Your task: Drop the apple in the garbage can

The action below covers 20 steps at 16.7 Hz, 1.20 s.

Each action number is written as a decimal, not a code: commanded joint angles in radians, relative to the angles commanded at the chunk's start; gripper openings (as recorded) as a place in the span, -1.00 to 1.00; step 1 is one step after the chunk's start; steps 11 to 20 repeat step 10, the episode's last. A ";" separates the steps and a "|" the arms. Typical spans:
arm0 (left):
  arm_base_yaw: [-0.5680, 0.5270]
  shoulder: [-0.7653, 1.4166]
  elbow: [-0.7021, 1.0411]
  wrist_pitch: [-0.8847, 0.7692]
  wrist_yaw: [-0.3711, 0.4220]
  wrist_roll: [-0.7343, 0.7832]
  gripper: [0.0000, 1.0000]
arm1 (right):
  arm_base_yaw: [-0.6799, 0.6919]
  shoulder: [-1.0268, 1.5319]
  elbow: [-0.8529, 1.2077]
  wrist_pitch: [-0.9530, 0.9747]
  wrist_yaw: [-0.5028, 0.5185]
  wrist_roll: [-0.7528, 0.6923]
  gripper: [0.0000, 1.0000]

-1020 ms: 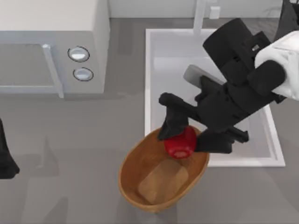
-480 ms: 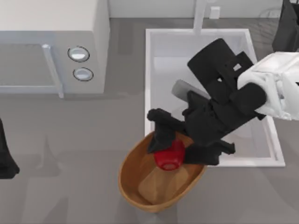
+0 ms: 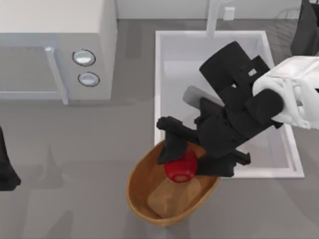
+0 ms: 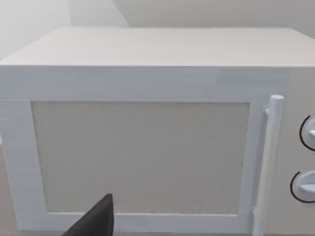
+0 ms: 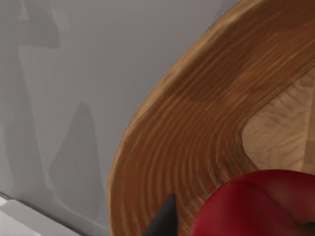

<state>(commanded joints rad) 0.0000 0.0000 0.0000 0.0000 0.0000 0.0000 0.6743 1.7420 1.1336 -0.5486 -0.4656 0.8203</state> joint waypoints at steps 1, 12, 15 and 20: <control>0.000 0.000 0.000 0.000 0.000 0.000 1.00 | 0.000 0.000 0.000 0.000 0.000 0.000 0.51; 0.000 0.000 0.000 0.000 0.000 0.000 1.00 | 0.000 0.000 0.000 0.000 0.000 0.000 1.00; 0.000 0.000 0.000 0.000 0.000 0.000 1.00 | 0.000 0.000 0.000 0.000 0.000 0.000 1.00; 0.000 0.000 0.000 0.000 0.000 0.000 1.00 | 0.000 0.000 0.000 0.000 0.000 0.000 1.00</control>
